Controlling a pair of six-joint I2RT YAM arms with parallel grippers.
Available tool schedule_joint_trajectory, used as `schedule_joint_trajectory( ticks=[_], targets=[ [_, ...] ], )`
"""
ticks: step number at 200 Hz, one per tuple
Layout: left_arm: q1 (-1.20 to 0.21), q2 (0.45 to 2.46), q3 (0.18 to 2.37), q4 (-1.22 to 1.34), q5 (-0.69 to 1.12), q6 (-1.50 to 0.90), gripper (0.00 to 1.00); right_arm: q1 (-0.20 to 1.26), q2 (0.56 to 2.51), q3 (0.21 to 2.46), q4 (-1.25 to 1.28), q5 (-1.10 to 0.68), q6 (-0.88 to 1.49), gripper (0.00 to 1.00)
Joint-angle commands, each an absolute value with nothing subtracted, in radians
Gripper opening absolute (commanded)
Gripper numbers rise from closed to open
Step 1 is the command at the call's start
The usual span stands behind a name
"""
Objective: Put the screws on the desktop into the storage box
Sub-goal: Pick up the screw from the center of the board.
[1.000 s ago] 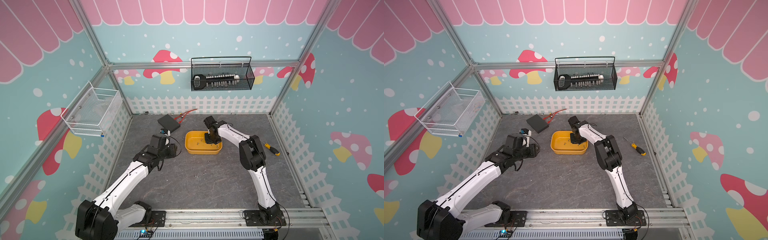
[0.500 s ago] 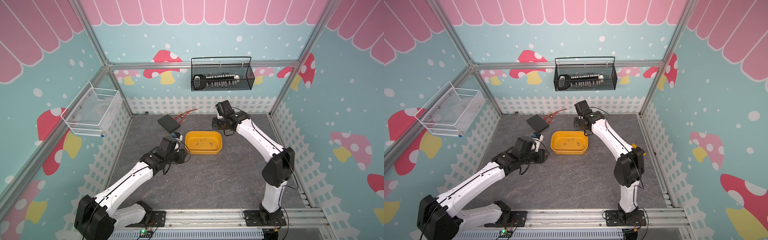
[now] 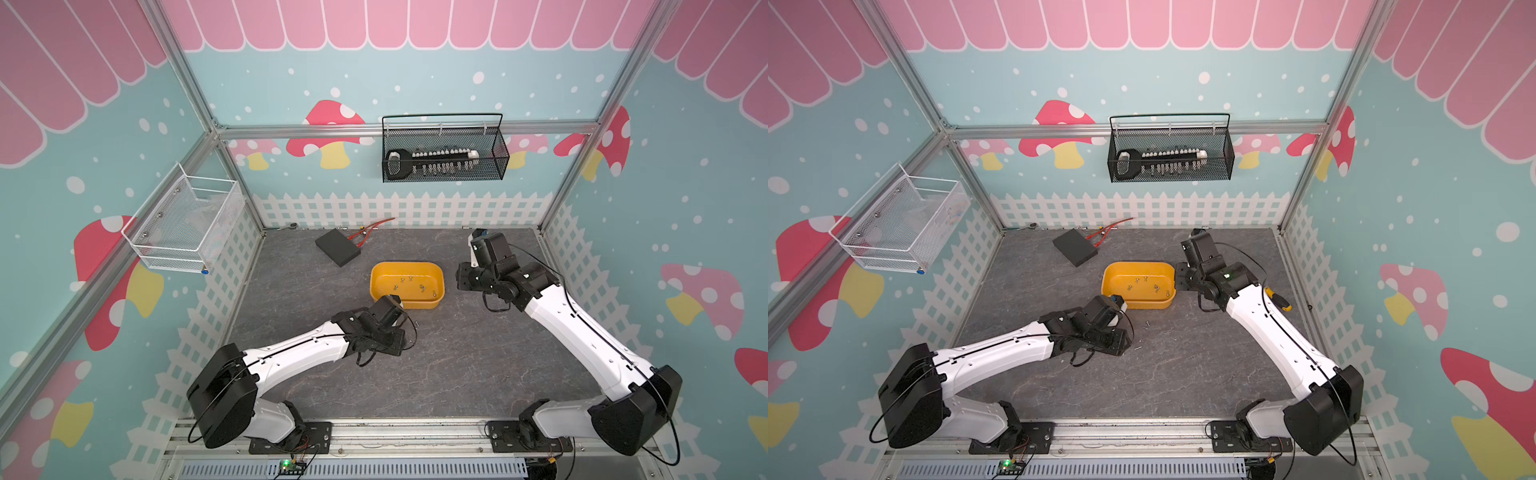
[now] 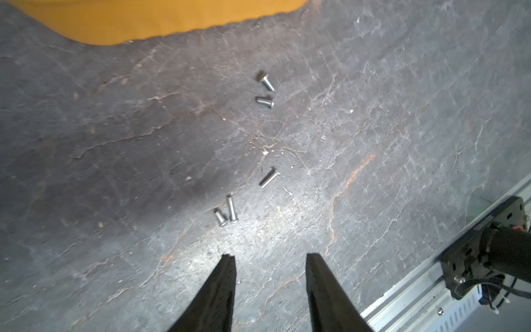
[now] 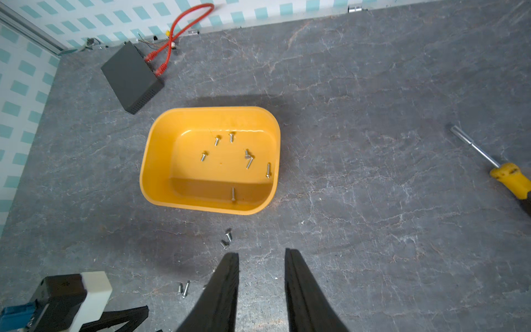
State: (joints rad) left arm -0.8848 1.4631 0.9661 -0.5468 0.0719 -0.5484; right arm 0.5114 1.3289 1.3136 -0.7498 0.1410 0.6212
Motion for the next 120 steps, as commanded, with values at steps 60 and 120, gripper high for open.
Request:
schedule_joint_trajectory(
  ticks=[60,120],
  targets=[
    [-0.930,1.643,1.075,-0.588,-0.025,-0.273,0.49,0.514,1.155,1.210,-0.766,0.184,0.628,0.34],
    [-0.924,1.768,1.127,-0.597,-0.035,-0.074,0.53,0.514,1.140,1.192,-0.773,0.197,0.621,0.35]
  ],
)
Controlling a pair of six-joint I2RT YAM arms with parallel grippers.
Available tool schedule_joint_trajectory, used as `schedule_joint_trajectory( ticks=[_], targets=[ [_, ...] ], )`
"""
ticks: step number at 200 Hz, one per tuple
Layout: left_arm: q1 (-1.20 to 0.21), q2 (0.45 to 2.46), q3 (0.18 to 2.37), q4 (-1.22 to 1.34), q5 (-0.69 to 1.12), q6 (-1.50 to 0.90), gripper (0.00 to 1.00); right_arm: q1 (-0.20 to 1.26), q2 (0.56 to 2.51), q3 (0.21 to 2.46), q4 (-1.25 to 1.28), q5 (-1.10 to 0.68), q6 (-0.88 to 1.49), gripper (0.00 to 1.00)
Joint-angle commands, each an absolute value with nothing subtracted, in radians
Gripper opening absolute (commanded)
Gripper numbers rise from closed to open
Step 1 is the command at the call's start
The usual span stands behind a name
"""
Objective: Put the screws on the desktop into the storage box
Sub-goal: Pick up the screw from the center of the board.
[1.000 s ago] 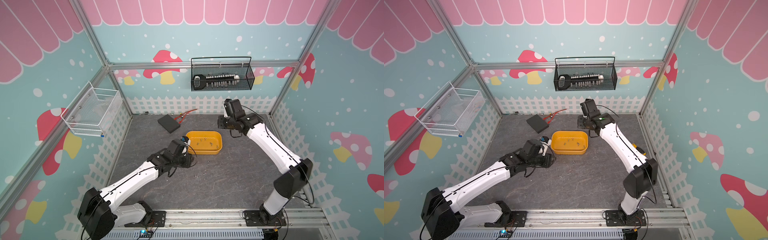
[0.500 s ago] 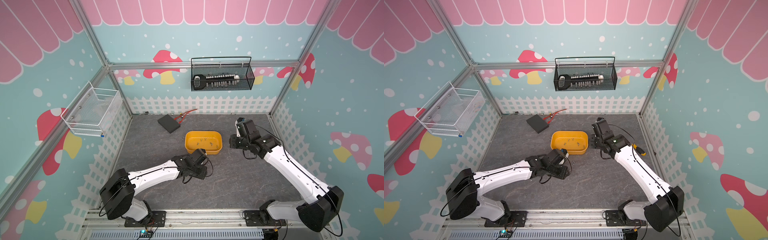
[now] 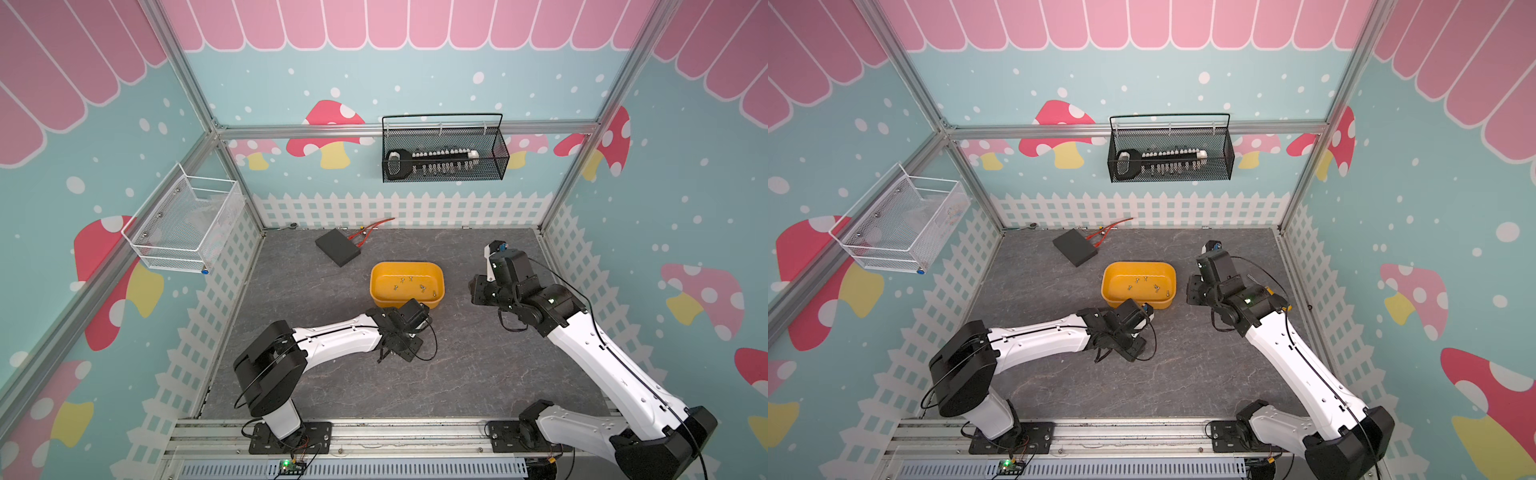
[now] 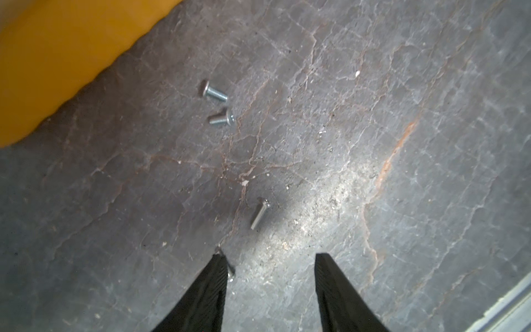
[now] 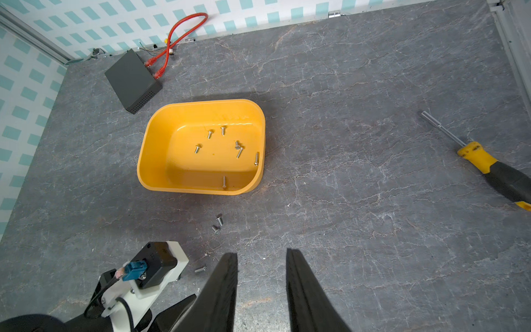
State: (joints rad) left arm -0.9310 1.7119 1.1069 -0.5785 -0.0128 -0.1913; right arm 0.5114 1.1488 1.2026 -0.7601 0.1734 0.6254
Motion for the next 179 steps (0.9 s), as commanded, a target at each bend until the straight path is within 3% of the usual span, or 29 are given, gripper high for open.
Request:
schedule_joint_trajectory(
  ticks=[1,92,179],
  targets=[
    [-0.924,1.771,1.127,-0.597,-0.035,-0.073,0.53,0.514,1.140,1.192,-0.774,0.197,0.621,0.35],
    [-0.910,1.891,1.153,-0.565,-0.015,-0.053,0.49,0.511,1.141,1.183,-0.773,0.209,0.607,0.35],
    [-0.920,1.894,1.114,-0.563,-0.024,-0.077,0.29,0.505,1.133,1.173,-0.768,0.213,0.611,0.36]
  ],
)
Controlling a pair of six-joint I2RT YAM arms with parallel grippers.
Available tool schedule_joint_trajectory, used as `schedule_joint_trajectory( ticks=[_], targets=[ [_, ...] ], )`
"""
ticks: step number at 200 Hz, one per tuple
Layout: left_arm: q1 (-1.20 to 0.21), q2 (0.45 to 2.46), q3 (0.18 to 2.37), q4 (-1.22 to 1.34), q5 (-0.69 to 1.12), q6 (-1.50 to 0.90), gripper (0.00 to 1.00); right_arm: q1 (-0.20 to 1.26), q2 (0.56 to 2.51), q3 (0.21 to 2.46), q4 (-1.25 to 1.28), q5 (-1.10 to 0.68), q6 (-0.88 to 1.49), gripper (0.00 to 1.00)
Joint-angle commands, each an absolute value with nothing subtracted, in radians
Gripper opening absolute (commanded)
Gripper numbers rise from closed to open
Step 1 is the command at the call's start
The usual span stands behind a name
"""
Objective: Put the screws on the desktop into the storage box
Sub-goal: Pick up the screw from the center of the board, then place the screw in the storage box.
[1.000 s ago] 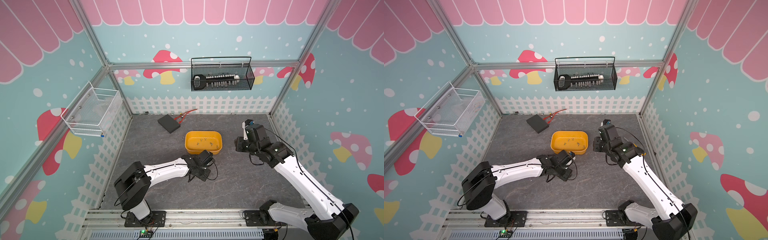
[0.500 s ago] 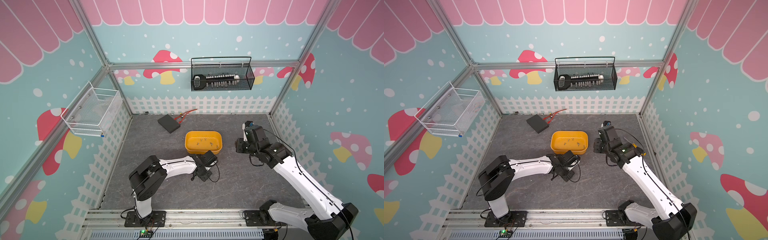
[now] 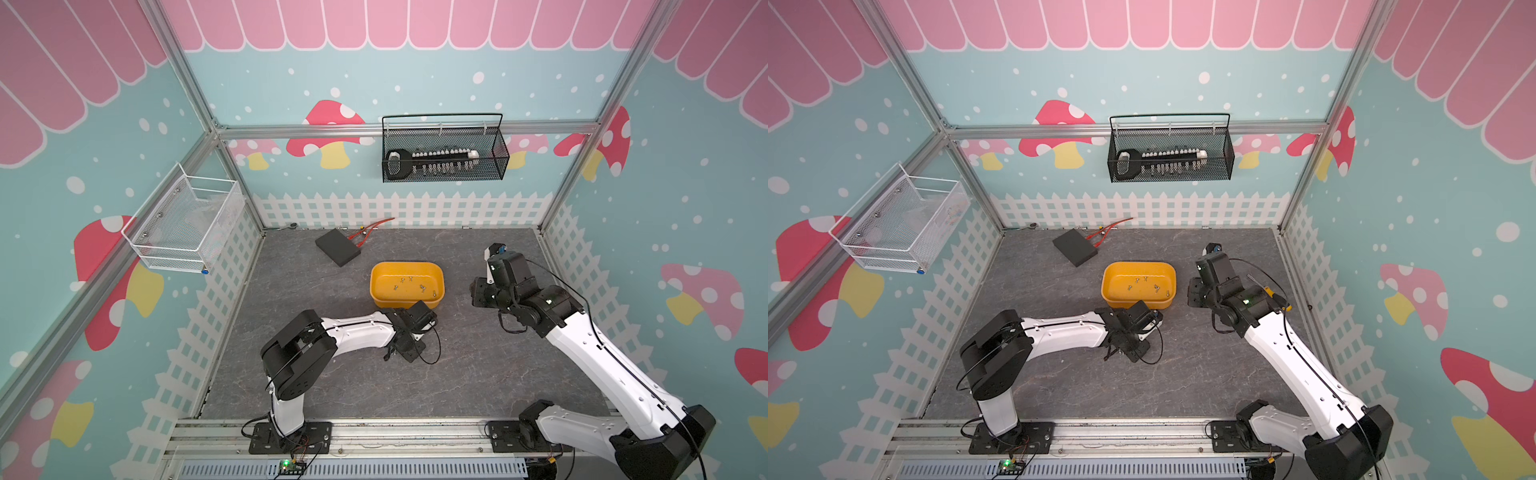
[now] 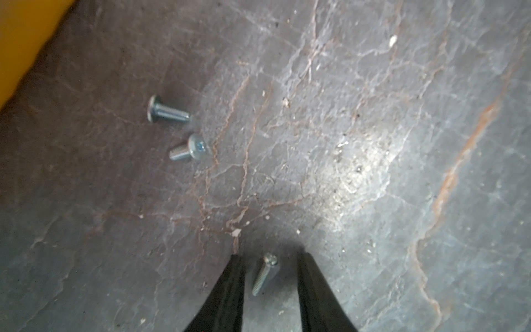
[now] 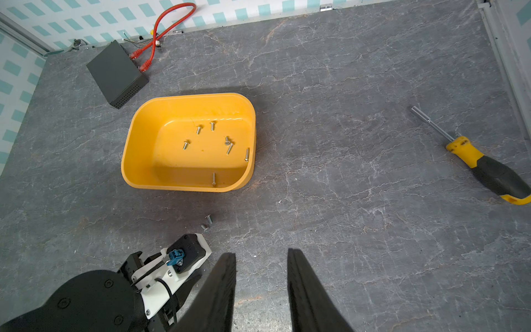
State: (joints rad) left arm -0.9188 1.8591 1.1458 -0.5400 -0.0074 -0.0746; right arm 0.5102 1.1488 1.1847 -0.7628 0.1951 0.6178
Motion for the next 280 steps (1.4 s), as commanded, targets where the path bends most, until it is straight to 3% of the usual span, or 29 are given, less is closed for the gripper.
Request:
schedule_joint_trajectory(
  ticks=[1,101,177,280],
  targets=[
    [-0.920,1.894,1.114,-0.563,-0.024,-0.077,0.28,0.506,1.133,1.173,-0.768,0.213,0.610,0.36],
    [-0.922,1.838,1.110,-0.572,-0.072,-0.117,0.00,0.505,1.132,1.169,-0.762,0.201,0.618,0.36],
    [-0.789,1.673,1.298,-0.621,-0.112,-0.157,0.00,0.504,1.133,1.172,-0.754,0.183,0.621,0.36],
    [-0.616,2.034,1.833,-0.760,-0.051,-0.161,0.00,0.503,1.173,1.152,-0.705,0.148,0.623,0.36]
  ],
)
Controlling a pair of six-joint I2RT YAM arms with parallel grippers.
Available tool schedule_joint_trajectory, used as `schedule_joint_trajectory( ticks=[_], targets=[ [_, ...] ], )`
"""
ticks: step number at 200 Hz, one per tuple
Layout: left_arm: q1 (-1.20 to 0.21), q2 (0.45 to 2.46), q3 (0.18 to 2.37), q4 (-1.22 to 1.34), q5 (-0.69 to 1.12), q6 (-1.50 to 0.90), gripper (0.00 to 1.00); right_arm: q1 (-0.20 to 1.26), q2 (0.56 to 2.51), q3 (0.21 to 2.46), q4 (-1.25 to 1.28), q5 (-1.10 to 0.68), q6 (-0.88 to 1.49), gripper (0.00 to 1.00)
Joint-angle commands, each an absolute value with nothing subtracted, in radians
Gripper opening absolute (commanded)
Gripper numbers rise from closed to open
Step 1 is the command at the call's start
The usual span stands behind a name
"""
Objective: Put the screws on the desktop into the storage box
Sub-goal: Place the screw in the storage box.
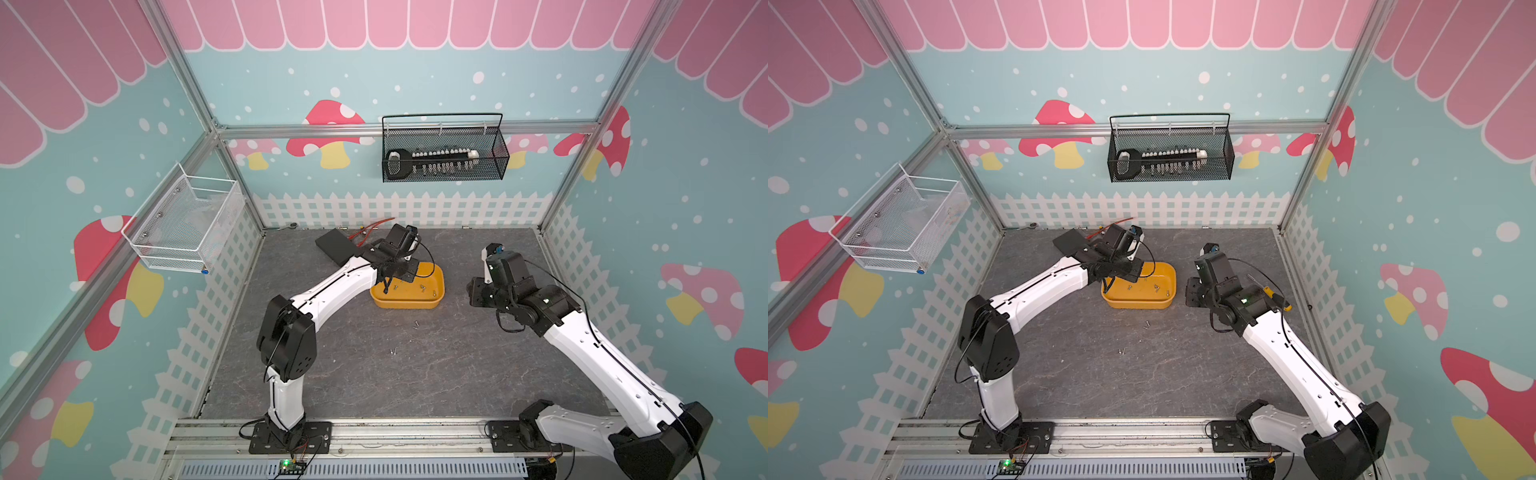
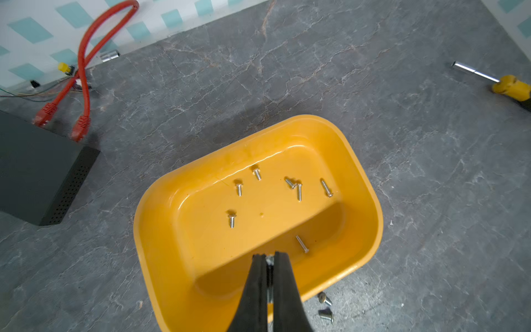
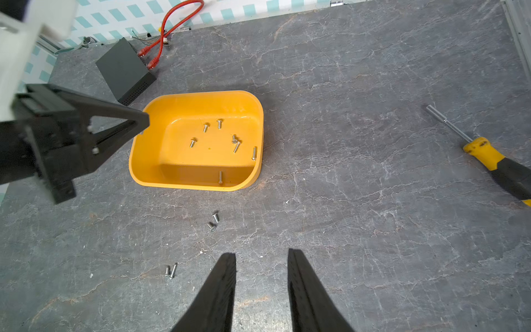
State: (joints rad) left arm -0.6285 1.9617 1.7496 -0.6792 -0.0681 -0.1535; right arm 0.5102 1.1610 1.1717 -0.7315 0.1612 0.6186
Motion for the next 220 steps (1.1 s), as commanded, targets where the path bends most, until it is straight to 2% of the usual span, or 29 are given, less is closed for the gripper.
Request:
schedule_joint_trajectory(
  ticks=[1,33,110,220],
  targets=[
    [-0.616,2.037,1.836,-0.761,-0.051,-0.161,0.00,0.503,1.172,1.152,-0.704,0.147,0.623,0.36],
    [-0.593,2.115,1.894,-0.787,-0.045,-0.165,0.00,0.505,1.181,1.147,-0.692,0.140,0.623,0.36],
    [-0.561,2.221,1.872,-0.786,-0.017,-0.193,0.00,0.504,1.194,1.125,-0.667,0.128,0.622,0.36],
    [-0.508,2.300,1.876,-0.790,-0.015,-0.213,0.00,0.504,1.197,1.130,-0.668,0.121,0.614,0.36]
  ],
)
